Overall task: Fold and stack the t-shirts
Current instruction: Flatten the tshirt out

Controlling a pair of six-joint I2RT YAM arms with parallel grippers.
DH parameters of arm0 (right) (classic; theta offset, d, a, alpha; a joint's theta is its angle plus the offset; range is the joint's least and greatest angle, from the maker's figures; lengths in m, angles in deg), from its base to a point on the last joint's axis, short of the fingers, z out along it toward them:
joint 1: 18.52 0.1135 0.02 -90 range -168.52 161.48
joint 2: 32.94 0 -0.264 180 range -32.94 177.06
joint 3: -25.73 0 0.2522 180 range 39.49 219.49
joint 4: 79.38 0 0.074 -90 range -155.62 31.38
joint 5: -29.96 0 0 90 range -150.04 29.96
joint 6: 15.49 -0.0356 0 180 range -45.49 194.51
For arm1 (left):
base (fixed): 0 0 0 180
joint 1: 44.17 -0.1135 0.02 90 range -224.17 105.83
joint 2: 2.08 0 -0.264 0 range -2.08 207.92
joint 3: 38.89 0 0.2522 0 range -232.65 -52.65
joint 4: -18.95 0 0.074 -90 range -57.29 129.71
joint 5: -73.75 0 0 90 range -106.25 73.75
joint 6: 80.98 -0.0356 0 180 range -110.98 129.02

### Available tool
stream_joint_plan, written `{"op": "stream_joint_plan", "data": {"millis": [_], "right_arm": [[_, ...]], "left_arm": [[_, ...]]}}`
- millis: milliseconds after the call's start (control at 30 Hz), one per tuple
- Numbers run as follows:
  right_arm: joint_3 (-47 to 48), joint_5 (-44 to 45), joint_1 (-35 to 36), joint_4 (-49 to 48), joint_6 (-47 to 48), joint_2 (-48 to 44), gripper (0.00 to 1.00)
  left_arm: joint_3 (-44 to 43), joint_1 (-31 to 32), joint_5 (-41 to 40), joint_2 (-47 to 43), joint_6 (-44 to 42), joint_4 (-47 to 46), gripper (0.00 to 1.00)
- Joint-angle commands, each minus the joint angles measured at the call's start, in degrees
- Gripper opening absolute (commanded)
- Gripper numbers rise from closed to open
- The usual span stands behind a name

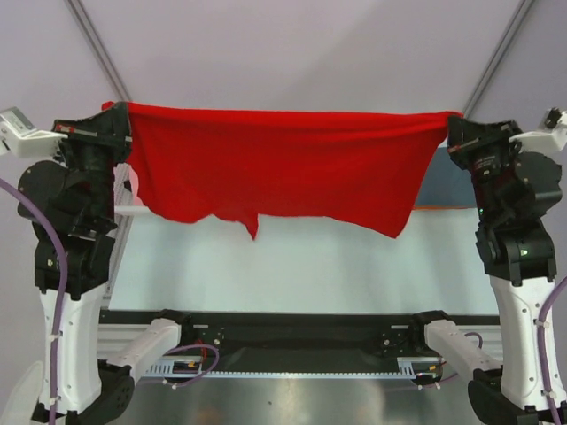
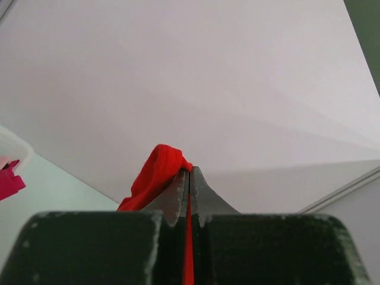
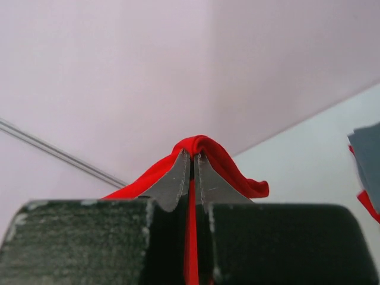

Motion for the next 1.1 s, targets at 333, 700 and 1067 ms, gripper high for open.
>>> {"op": "stream_joint_plan", "data": {"millis": [333, 700, 1067], "right_arm": [[10.79, -7.32, -5.48, 0.21, -5.82, 21.91, 0.00], [37.30, -12.43, -10.76, -0.08, -8.29, 43.79, 0.00], [45.83, -22.79, -15.07, -1.88, -11.45, 58.40, 0.00]], "left_arm": [[-10.71, -4.34, 7.09, 25.72, 3.19, 1.09, 0.00], [-31.78, -6.45, 9.81, 40.42, 6.97, -7.16, 0.00], [-39.99, -9.62, 19.48, 57.04, 7.43, -26.25, 0.00]]}}
